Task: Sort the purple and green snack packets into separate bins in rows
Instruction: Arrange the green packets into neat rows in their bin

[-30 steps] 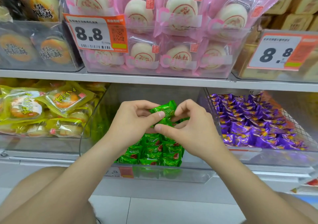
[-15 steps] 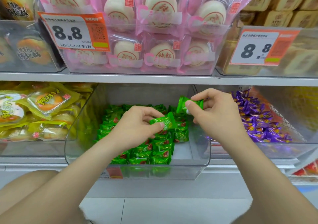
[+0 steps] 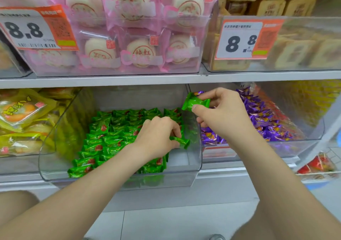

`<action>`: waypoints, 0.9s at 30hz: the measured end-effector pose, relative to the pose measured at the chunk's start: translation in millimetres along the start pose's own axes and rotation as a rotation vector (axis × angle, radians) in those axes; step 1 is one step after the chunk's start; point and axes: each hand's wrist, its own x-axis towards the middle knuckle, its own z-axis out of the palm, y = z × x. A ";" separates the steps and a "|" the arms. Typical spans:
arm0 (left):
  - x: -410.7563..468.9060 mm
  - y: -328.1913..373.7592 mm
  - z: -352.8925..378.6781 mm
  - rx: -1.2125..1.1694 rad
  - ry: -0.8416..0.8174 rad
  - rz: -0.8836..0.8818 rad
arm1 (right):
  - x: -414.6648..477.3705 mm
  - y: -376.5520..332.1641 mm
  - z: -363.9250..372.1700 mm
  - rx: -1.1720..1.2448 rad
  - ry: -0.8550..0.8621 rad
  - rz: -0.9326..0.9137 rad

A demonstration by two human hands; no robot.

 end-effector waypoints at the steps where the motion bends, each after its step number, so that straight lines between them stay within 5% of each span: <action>1: 1.7 -1.7 1.6 -0.017 -0.019 -0.014 | 0.4 0.2 0.0 -0.011 0.004 -0.004; 15: -2.3 -2.6 10.4 0.114 0.039 -0.042 | -1.2 -1.5 -4.8 -0.150 -0.092 -0.080; 20: -9.9 -7.4 -6.2 -0.035 0.130 -0.035 | -4.6 -6.1 -5.3 -0.207 -0.109 -0.082; 27: -43.4 -0.1 -37.0 -0.384 0.373 0.239 | -15.1 -16.3 -4.6 -0.140 -0.246 -0.139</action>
